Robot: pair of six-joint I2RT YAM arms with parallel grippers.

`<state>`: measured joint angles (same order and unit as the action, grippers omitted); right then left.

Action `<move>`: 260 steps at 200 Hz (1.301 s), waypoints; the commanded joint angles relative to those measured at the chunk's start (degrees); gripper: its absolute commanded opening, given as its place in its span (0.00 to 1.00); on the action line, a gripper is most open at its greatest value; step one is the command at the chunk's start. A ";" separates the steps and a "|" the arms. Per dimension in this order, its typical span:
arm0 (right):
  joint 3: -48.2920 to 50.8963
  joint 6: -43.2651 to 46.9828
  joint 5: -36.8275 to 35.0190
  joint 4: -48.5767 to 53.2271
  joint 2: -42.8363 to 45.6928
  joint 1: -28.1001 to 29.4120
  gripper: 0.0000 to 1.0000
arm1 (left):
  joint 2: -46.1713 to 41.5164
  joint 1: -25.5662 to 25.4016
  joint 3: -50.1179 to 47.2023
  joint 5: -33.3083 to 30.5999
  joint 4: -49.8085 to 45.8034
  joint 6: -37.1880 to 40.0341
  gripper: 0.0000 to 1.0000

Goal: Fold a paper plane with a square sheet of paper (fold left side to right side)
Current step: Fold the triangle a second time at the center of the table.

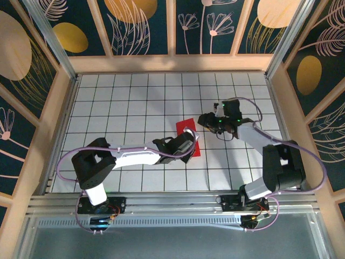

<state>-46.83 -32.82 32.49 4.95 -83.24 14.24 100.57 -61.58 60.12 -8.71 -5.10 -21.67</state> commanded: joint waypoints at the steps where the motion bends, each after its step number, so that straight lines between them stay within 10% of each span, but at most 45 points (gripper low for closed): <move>1: 3.63 3.34 -1.36 2.24 4.17 -2.08 0.43 | -1.37 2.03 -0.71 8.99 3.41 -3.63 0.00; 66: 16.94 -0.38 5.35 -3.61 7.54 -0.18 0.00 | 1.68 5.01 0.44 15.18 2.40 -8.56 0.00; 260: 15.86 0.02 -3.06 -1.25 -4.93 9.56 0.00 | 4.03 11.43 -2.51 20.66 2.20 -7.21 0.00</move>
<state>-30.44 -34.41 32.40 0.27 -86.65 23.35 103.07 -51.22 58.28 10.13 -2.98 -30.26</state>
